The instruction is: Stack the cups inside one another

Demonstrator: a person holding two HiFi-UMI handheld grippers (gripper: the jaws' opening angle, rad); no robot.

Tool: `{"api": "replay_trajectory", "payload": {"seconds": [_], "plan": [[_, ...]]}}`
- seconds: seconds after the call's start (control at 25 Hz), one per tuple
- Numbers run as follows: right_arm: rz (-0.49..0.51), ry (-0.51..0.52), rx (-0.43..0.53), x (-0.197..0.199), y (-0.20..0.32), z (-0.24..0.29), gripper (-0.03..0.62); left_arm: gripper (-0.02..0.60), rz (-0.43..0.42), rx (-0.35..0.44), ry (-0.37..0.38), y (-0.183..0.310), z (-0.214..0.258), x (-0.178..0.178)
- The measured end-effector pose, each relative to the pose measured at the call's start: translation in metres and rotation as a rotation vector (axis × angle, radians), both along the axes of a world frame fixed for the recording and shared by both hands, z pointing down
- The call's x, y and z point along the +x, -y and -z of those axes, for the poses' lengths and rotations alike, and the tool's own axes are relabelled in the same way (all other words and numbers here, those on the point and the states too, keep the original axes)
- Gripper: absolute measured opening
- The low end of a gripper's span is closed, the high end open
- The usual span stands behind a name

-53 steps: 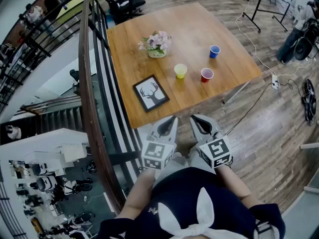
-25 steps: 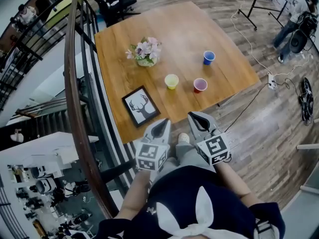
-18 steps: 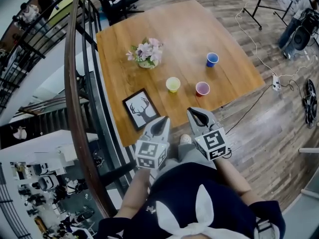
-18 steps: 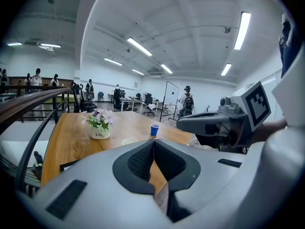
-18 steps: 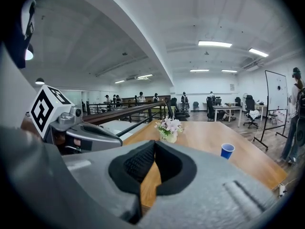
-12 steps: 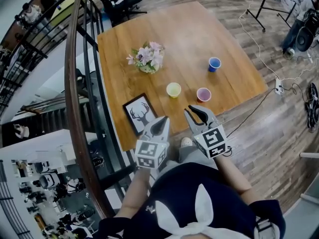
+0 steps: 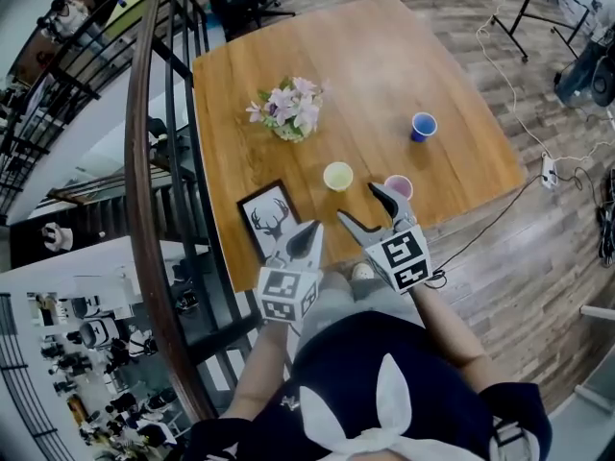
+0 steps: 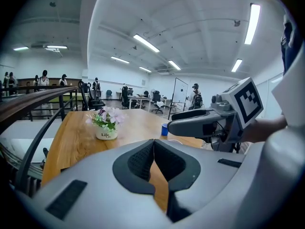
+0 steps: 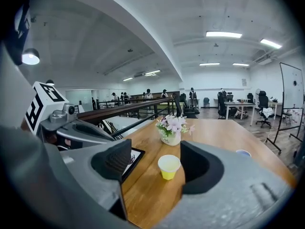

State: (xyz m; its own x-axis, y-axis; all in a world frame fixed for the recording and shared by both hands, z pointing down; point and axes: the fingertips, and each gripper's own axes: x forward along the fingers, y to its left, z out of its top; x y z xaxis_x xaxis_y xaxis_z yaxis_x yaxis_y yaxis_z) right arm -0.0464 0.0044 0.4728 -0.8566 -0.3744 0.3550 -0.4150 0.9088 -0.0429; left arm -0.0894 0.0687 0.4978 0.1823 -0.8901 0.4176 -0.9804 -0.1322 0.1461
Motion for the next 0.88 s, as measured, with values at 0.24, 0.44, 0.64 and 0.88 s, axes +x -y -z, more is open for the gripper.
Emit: {"api": "replay_trajectory", "payload": {"seconds": [0.24, 0.44, 0.64, 0.88], "plan": [[-0.005, -0.043, -0.013, -0.006, 0.017, -0.015, 0.347, 0.017, 0.014, -0.009, -0.017, 0.014, 0.001, -0.008], [-0.027, -0.087, -0.06, -0.018, 0.026, -0.042, 0.351, 0.017, 0.007, -0.016, -0.024, 0.032, 0.002, -0.026], [-0.066, -0.137, -0.1, -0.031, 0.039, -0.063, 0.357, 0.017, -0.012, -0.045, -0.027, 0.047, -0.005, -0.044], [-0.115, -0.18, -0.179, -0.048, 0.056, -0.083, 0.359, 0.017, -0.029, -0.073, -0.049, 0.067, -0.008, -0.066]]}}
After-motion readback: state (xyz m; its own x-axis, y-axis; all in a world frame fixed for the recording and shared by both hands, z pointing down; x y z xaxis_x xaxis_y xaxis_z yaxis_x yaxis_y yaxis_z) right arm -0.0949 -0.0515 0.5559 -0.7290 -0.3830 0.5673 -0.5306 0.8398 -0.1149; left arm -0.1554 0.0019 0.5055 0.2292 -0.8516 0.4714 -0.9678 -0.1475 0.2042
